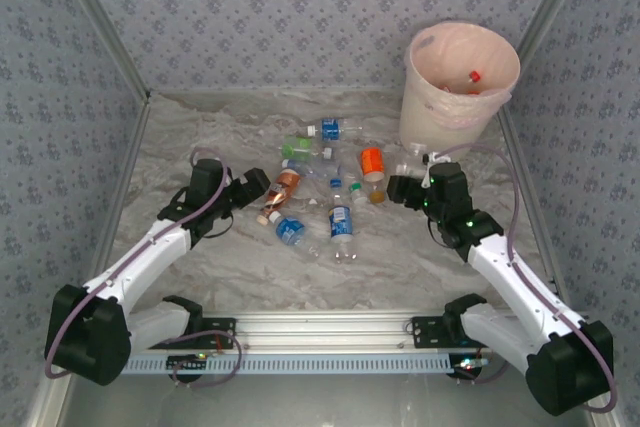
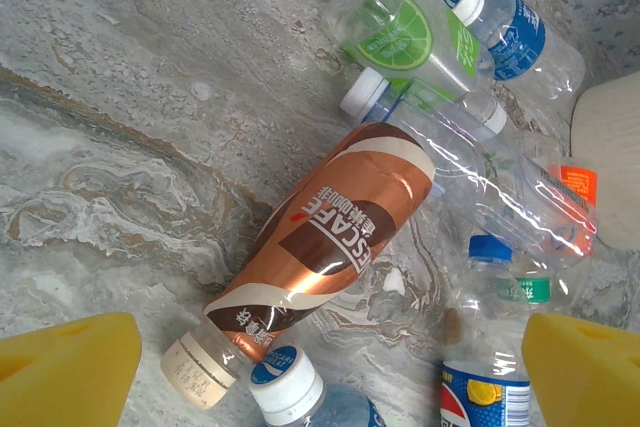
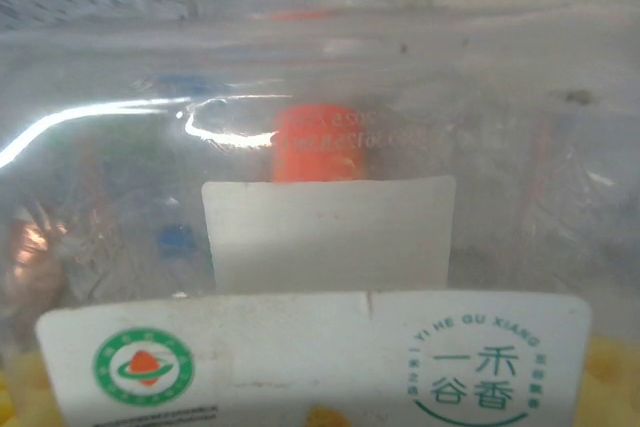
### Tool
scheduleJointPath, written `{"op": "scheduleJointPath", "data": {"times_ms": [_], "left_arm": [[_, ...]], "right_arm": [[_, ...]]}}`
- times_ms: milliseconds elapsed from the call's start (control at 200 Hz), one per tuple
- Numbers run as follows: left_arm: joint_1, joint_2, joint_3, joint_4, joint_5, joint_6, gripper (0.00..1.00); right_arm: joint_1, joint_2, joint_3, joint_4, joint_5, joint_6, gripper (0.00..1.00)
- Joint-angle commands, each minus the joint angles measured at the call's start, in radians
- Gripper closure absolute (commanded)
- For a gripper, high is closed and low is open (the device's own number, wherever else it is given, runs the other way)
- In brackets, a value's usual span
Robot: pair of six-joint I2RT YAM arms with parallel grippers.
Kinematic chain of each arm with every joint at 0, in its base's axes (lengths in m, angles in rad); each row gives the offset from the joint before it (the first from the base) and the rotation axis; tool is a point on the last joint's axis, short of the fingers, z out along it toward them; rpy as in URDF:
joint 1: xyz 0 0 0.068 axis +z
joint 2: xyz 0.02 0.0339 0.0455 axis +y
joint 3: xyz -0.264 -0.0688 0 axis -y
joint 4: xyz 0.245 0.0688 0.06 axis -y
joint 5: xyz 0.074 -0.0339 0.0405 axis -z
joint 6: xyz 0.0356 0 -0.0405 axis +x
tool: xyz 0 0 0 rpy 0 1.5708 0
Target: Put the plastic bottles in the bin
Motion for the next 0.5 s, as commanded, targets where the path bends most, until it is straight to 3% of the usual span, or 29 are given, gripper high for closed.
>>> {"op": "scheduleJointPath", "data": {"times_ms": [0,330,495], "left_arm": [[-0.005,0.004,0.006,-0.005,-0.01,-0.033,0.02],[-0.005,-0.033,0.064,-0.114,0.006,-0.098,0.02],[0.001,-0.039,0.079,-0.171,-0.022,-0.097,0.02]], "right_arm": [[0.008,0.018,0.063,0.248,-0.048,-0.033,0.32],[-0.01,0.254,0.377,0.447,-0.097,-0.132,0.32],[-0.065,0.362,0.568,0.43,-0.035,-0.141,0.32]]}}
